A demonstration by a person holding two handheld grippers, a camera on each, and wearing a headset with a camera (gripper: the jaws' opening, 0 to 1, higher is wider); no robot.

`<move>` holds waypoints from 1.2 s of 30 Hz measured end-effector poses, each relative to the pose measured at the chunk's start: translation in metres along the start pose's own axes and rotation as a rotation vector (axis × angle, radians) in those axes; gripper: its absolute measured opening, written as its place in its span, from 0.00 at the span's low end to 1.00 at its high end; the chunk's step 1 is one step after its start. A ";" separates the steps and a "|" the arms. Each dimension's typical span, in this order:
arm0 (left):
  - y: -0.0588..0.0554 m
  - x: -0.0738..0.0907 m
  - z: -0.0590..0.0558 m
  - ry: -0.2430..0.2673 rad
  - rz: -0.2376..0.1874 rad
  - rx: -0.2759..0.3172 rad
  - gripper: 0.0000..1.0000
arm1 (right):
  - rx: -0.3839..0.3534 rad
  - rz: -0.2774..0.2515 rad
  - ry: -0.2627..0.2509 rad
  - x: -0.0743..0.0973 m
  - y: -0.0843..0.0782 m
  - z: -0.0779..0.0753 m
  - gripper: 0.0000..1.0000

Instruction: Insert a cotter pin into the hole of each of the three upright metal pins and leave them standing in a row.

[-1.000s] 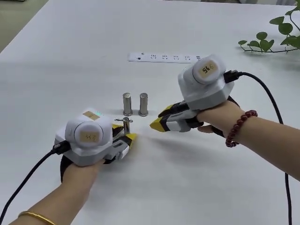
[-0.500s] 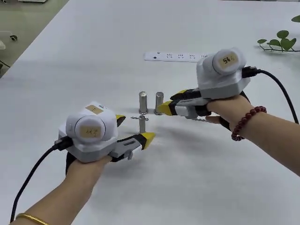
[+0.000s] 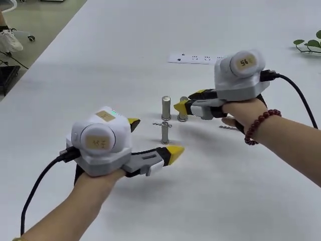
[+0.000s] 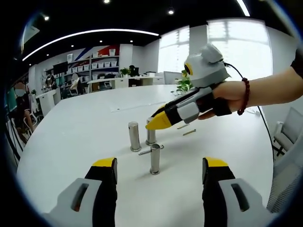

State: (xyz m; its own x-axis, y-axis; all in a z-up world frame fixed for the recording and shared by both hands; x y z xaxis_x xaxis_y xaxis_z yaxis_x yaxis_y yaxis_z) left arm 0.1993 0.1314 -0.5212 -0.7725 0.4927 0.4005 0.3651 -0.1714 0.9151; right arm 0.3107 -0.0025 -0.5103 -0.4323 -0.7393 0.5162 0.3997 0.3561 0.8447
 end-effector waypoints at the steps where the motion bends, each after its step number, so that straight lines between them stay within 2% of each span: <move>1: 0.000 0.002 0.000 -0.002 -0.001 0.003 0.73 | -0.011 -0.006 0.000 -0.002 0.000 -0.001 0.26; 4: 0.000 0.005 -0.001 -0.009 0.000 0.020 0.75 | -0.013 -0.008 0.003 -0.006 0.001 -0.002 0.24; 10: 0.000 0.011 -0.003 -0.019 -0.002 0.012 0.79 | 0.004 0.014 -0.001 -0.011 -0.001 -0.005 0.17; 14: 0.002 0.013 -0.004 -0.019 -0.009 0.000 0.82 | -0.010 0.011 -0.001 -0.012 -0.002 -0.007 0.14; 17: 0.001 0.015 -0.005 -0.024 -0.008 0.012 0.84 | -0.014 0.009 0.009 -0.014 -0.002 -0.007 0.11; 23: 0.000 0.019 -0.005 -0.023 -0.002 0.006 0.86 | 0.010 0.013 0.008 -0.017 -0.001 -0.010 0.10; 30: 0.001 0.023 -0.006 -0.029 -0.008 -0.001 0.87 | 0.070 0.022 0.001 -0.018 -0.001 -0.014 0.09; 36: 0.002 0.025 -0.006 -0.028 -0.010 -0.009 0.88 | 0.064 0.025 0.004 -0.018 0.000 -0.016 0.08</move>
State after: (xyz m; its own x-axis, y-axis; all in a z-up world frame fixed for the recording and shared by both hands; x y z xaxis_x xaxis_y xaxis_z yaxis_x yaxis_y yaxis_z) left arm 0.1774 0.1386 -0.5093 -0.7611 0.5186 0.3897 0.3524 -0.1739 0.9196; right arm 0.3318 0.0017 -0.5224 -0.4197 -0.7319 0.5368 0.3574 0.4103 0.8390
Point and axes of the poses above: the centre of the closed fingertips' face, and the gripper's own axes: x roughly backward along the fingers, z roughly to its left, y roughly out of its top, the point moved 8 cm from there along x, roughly backward along the fingers, and after that the axes turned 2 degrees about y, right-handed, at the moved point
